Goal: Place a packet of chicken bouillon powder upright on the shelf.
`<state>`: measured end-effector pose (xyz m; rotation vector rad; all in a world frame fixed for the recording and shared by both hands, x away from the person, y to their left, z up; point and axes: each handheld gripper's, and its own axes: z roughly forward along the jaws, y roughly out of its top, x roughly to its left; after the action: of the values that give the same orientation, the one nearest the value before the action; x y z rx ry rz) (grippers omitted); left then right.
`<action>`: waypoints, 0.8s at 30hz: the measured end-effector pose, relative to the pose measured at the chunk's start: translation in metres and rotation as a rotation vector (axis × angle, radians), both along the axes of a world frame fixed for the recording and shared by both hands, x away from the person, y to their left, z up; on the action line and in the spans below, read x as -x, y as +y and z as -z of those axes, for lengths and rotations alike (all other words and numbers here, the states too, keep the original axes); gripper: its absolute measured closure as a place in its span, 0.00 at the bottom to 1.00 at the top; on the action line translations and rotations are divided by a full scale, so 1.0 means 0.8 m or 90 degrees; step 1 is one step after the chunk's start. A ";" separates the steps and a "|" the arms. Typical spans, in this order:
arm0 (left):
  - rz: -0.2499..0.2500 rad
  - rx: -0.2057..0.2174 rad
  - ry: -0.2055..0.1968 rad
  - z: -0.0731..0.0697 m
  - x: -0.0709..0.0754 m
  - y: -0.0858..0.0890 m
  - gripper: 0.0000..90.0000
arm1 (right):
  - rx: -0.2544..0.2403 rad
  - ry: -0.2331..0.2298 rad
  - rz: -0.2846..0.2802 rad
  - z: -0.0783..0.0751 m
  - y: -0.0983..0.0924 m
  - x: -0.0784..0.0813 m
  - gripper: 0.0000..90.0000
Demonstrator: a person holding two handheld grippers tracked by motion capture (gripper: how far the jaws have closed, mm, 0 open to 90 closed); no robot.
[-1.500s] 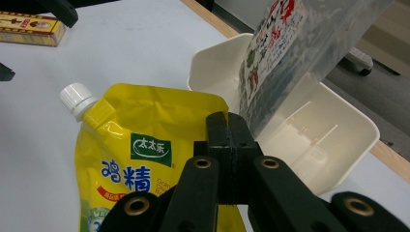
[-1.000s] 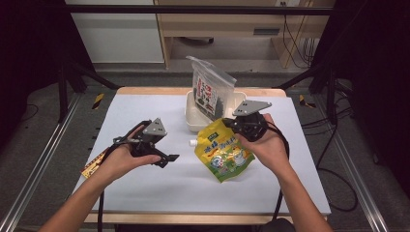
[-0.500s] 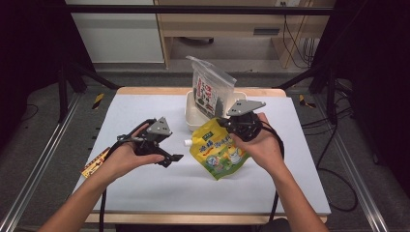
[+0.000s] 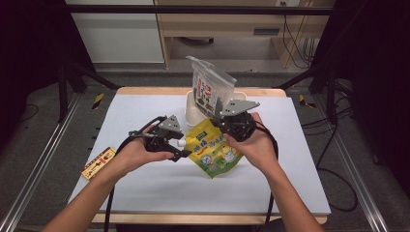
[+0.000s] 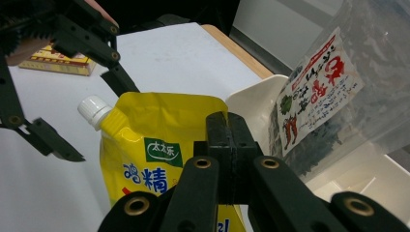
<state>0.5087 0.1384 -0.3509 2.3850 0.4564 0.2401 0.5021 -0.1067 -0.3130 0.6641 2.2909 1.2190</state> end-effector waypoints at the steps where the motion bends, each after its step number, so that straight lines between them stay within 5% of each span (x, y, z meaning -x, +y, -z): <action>1: 0.001 0.000 0.002 0.001 -0.001 -0.002 0.37 | -0.001 0.000 -0.001 0.000 0.001 0.000 1.00; 16: -0.017 -0.002 0.026 -0.003 -0.010 -0.007 0.77 | -0.008 -0.001 -0.006 -0.002 0.002 0.001 1.00; 24: -0.016 -0.019 0.003 -0.024 -0.014 0.001 0.78 | -0.020 -0.007 -0.013 -0.008 0.001 0.003 1.00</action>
<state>0.5197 0.1394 -0.3320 2.4100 0.4879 0.2541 0.4995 -0.1061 -0.3066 0.6457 2.2797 1.2671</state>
